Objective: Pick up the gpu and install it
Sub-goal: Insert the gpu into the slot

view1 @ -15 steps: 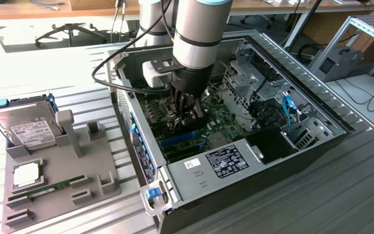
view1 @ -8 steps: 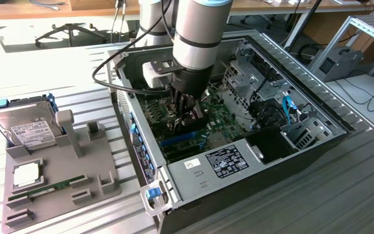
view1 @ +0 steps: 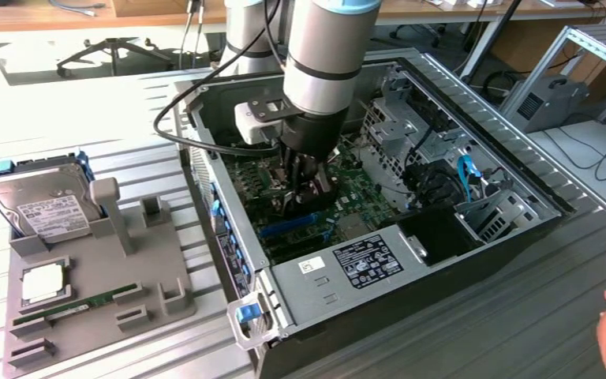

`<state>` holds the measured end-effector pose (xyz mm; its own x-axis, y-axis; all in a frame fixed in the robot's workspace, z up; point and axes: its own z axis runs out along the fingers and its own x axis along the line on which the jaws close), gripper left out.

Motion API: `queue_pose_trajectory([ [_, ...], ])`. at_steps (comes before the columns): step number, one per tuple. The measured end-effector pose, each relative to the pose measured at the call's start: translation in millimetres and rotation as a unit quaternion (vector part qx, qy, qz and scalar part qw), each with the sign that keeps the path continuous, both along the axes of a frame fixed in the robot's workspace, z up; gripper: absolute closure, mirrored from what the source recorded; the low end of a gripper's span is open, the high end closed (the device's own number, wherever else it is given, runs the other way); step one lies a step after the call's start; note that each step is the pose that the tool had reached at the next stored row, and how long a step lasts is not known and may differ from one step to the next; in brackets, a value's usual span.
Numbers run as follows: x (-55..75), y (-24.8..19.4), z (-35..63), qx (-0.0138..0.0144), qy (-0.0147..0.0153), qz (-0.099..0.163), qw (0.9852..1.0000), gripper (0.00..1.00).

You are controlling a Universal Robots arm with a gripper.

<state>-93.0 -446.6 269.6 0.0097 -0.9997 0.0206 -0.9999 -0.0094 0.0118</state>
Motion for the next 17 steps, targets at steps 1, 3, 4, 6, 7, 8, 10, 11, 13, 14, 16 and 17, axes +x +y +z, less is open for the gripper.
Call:
queue_pose_trajectory([
  [1,0.1,-0.1,0.0,0.0,0.0,0.0,1.0,0.74],
  [3,0.2,-1.2,-0.2,0.0,0.0,0.0,1.0,0.74],
  [4,0.2,-2.3,-0.2,0.0,0.0,-0.001,1.0,0.74],
  [6,0.2,-6.0,-0.2,0.0,0.0,-0.001,1.0,0.74],
  [7,0.2,-7.2,-0.3,0.0,0.0,-0.002,1.0,0.74],
  [8,0.2,-7.2,-0.3,0.0,0.0,-0.002,1.0,0.74],
  [10,0.1,-7.3,-0.8,0.0204,0.0,-0.003,0.9998,0.74],
  [11,0.1,-7.8,-0.8,0.0242,0.0,-0.003,0.9997,0.74],
  [13,0.1,-10.8,-0.8,0.0251,0.0,-0.003,0.9997,0.74],
  [14,0.1,-12.6,-0.8,0.0252,0.0,-0.003,0.9997,0.74],
  [16,0.1,-15.5,-0.8,0.0252,0.0001,-0.003,0.9997,0.74],
  [17,0.1,-15.7,-0.8,0.0252,0.0,-0.003,0.9997,0.74],
])
